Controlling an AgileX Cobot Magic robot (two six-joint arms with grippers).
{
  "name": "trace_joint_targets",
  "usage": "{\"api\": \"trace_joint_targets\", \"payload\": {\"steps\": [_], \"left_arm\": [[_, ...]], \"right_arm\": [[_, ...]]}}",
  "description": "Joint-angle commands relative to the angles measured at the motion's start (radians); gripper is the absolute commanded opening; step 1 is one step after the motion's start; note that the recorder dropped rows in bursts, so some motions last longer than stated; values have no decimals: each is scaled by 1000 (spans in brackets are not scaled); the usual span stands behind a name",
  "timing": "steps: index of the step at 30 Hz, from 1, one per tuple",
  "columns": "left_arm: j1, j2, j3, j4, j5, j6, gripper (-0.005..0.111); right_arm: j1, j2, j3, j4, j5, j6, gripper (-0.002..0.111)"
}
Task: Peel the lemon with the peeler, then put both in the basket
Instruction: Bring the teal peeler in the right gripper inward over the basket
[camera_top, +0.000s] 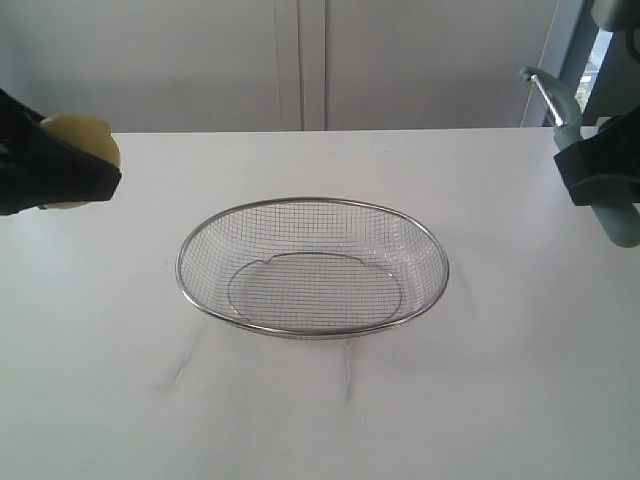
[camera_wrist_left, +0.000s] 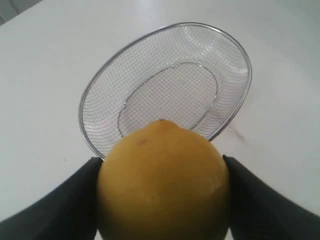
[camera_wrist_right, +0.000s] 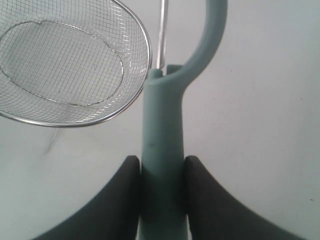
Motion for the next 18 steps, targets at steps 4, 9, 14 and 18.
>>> {"api": "trace_joint_targets", "payload": {"steps": [4,9,14,18], "left_arm": [[-1,-7,4,-55,-158,-1,0],[-1,-7,4,-91,-186,19,0],[-1,-3,4,-78,-221,186,0],[-1,13,4,-78,-152,189,0]], "right_arm": [[-2,-8,-1,1,-38,-3,0],[-2,-8,-1,5,-117,-3,0],[-2,-8,-1,29,-245,-3,0],[-2,-6,-1,60,-306,-3,0]]}}
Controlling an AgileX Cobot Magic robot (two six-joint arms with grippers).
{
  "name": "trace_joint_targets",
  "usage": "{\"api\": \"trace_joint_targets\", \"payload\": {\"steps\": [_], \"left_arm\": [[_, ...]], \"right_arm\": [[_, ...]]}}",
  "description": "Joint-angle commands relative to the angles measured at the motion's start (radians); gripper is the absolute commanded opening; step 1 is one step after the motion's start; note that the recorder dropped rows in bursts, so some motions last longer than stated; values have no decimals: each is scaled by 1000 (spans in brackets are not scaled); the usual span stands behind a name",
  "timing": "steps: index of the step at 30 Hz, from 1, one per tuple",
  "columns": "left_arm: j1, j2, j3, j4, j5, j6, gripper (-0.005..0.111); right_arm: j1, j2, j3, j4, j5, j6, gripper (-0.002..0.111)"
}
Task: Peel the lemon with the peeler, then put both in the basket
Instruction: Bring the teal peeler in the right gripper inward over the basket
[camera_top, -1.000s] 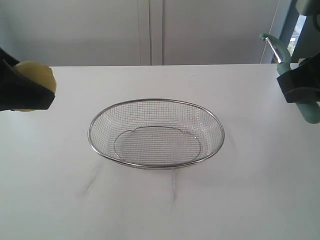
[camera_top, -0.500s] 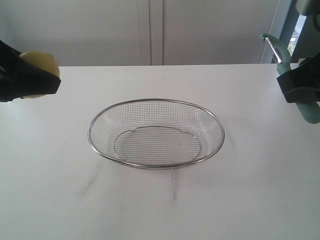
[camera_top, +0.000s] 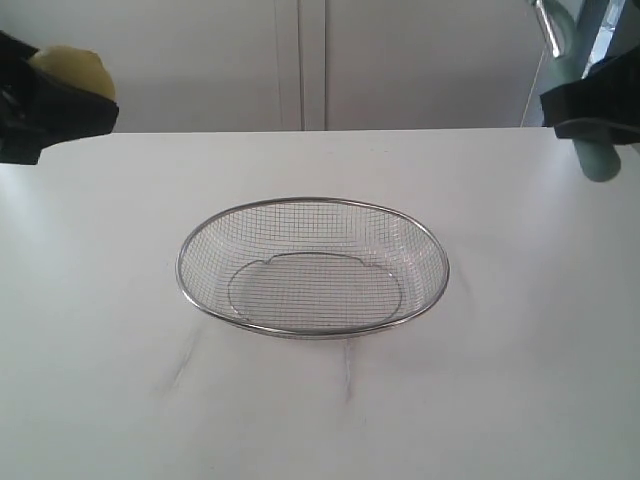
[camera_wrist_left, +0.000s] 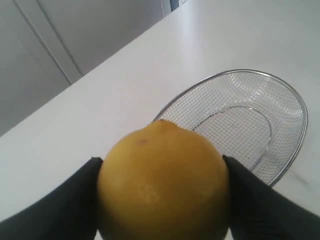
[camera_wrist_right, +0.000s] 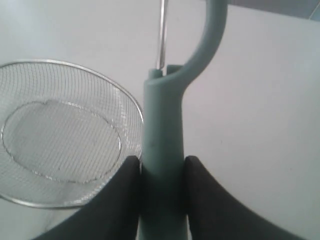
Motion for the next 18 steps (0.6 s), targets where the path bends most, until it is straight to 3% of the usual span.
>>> {"api": "trace_joint_targets", "payload": {"steps": [1,9,18], "left_arm": [[-1,19,2,-25,78,26,0],[-3,73,12,-33,118,81,0],[-28,138,29,-108,110,139,0]], "right_arm": [[-2,-4,-1,25,-69,-3,0],[-2,39,6,36,-61,-3,0],[27,153,38,183,-40,-7,0]]}}
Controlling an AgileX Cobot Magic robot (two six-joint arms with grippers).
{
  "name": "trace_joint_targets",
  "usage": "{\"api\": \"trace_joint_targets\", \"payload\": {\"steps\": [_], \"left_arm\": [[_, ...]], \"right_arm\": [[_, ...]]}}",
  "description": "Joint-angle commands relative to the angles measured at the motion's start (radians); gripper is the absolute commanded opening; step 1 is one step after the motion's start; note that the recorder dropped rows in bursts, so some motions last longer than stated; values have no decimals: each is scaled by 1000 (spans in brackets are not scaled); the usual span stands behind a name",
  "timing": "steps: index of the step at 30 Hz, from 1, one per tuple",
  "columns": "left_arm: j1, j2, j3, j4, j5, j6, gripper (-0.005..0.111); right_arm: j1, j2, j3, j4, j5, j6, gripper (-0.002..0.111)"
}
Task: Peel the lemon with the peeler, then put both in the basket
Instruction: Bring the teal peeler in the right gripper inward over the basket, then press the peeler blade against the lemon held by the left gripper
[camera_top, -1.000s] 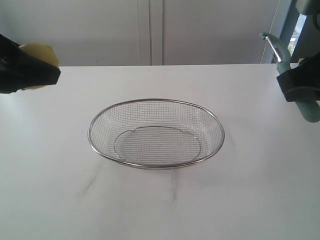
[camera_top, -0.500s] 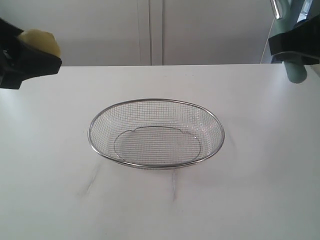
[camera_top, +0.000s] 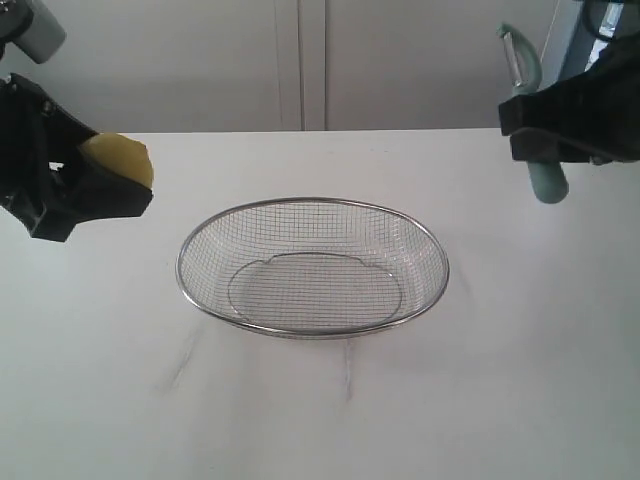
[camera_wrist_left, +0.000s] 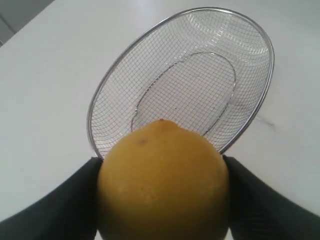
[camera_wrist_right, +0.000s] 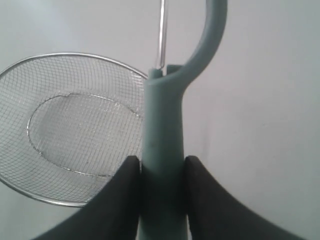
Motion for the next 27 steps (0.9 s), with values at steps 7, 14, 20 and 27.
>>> {"api": "trace_joint_targets", "payload": {"steps": [7,14,20,27], "left_arm": [[-15,7,0,-89,15,13,0],[-15,7,0,-89,23,13,0],[-15,7,0,-89,26,13,0],[-15,7,0,-89,26,13,0]], "right_arm": [[120,150,10,48,-11,-12,0],[236,207,10,52,-11,-27,0],[285,207,10,287,39,-416,0],[285,209,10,408,67,-549,0]]}}
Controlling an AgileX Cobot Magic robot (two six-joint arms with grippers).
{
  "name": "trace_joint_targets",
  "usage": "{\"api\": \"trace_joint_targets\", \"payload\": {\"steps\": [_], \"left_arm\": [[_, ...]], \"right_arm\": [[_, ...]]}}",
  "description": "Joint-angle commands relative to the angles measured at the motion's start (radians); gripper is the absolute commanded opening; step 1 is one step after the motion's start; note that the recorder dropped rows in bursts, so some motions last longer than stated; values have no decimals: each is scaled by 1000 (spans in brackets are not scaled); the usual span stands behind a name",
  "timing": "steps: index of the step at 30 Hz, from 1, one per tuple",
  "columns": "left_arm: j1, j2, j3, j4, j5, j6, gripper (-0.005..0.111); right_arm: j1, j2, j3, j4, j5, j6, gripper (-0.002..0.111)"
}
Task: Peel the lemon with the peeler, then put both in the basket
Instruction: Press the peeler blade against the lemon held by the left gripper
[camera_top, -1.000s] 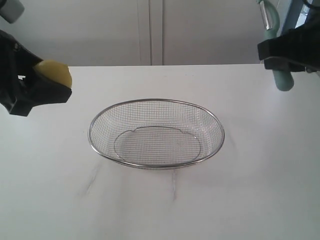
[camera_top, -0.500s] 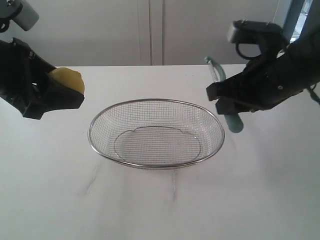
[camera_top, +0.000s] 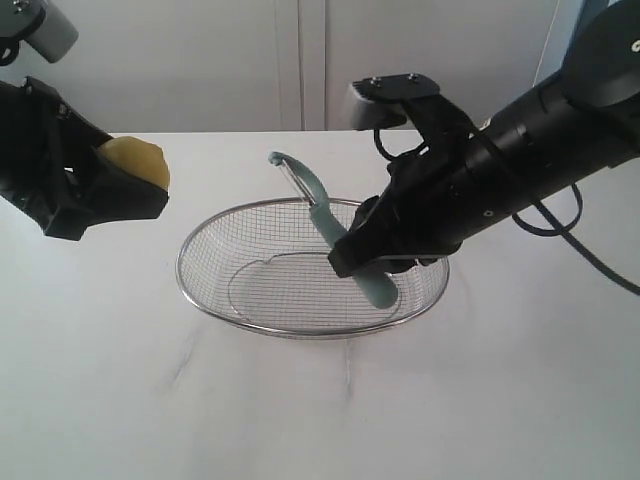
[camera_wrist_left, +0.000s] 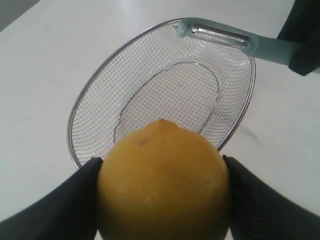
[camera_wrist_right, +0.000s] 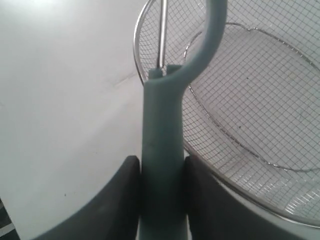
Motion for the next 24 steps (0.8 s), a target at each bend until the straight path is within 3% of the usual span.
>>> {"api": "trace_joint_targets", "payload": {"steps": [1,17,24], "left_arm": [[-6,-4,0,-34,14,7,0],[-6,-4,0,-73,0,7,0],[-6,-4,0,-102,0,32,0]], "right_arm": [[1,-2,4,31,-16,-43,0],[51,146,2,238,16,-58,0],[56,148,-21,440,169,-265,0]]}}
